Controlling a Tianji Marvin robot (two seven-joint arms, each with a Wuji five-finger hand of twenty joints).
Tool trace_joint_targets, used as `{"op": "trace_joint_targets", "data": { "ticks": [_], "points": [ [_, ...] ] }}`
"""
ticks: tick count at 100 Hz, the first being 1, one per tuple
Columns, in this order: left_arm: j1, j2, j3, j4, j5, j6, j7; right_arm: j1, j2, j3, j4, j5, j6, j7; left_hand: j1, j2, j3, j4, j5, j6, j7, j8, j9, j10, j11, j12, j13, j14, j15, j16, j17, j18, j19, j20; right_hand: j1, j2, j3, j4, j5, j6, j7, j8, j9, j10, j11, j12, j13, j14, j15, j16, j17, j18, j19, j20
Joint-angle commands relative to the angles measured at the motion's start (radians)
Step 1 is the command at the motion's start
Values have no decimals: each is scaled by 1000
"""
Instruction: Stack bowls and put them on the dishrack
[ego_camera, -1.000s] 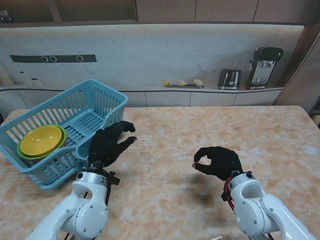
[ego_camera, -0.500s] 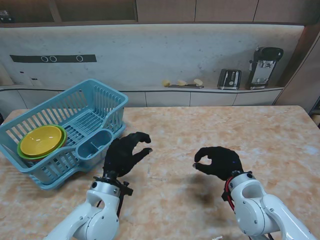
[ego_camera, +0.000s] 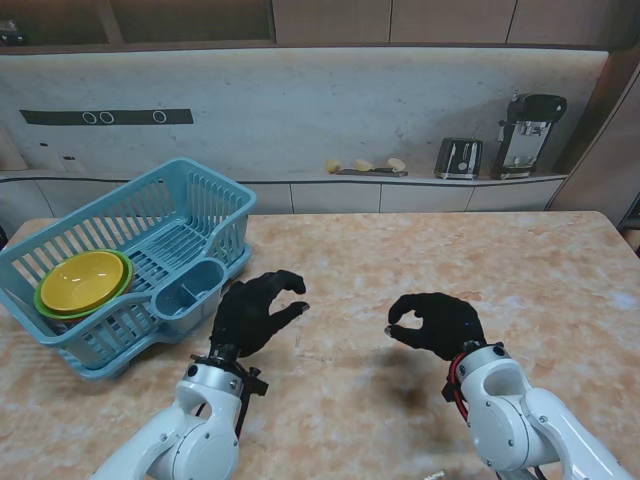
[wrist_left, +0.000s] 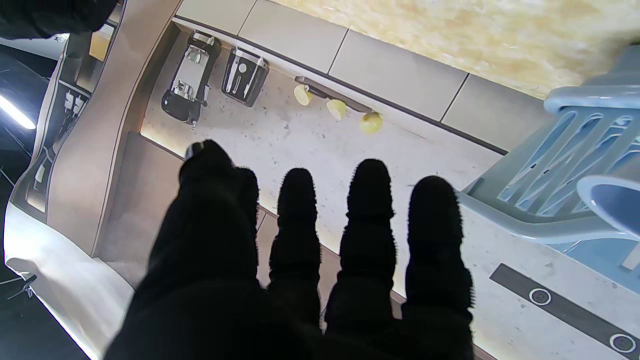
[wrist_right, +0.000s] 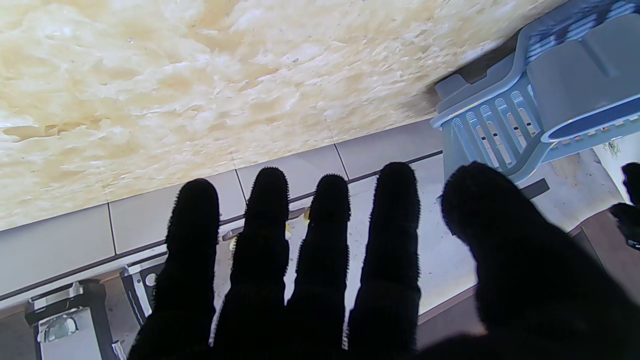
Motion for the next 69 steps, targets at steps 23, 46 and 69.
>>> {"op": "trace_joint_targets", "data": {
  "ticks": [23,46,69],
  "points": [
    [-6,1,13,9,-3,-11,-25,0,-7,-10,4,3,7,17,-9,39,-25,-4,22,-30,8,5,25,-12,-12,-17,5,-5,-15,-2,-21,20,17,19,-14,21,2,-13,7,-25,21,-14,11,-5,5,19,-7,1,-11,-3,-6,9,-3,14],
    [-8,0,16,13,-6,-18,-22,6,-7,-14,8,7,7,22,-11,44,-26,-6,30,-30,12,6,29,-11,-14,-20,2,3,-17,-5,-24,22,16,20,-14,22,0,-13,8,-28,21,-14,11,-6,5,19,-8,3,-11,-3,-7,9,-3,14],
    [-7,2,15,9,-4,-15,-29,8,-7,-16,9,9,9,22,-11,45,-27,-6,40,-33,21,10,33,-10,-14,-22,1,8,-20,-8,-28,22,15,21,-14,23,-1,-13,7,-26,21,-14,11,-7,6,19,-7,2,-10,-3,-5,10,-2,15]
  ]
}}
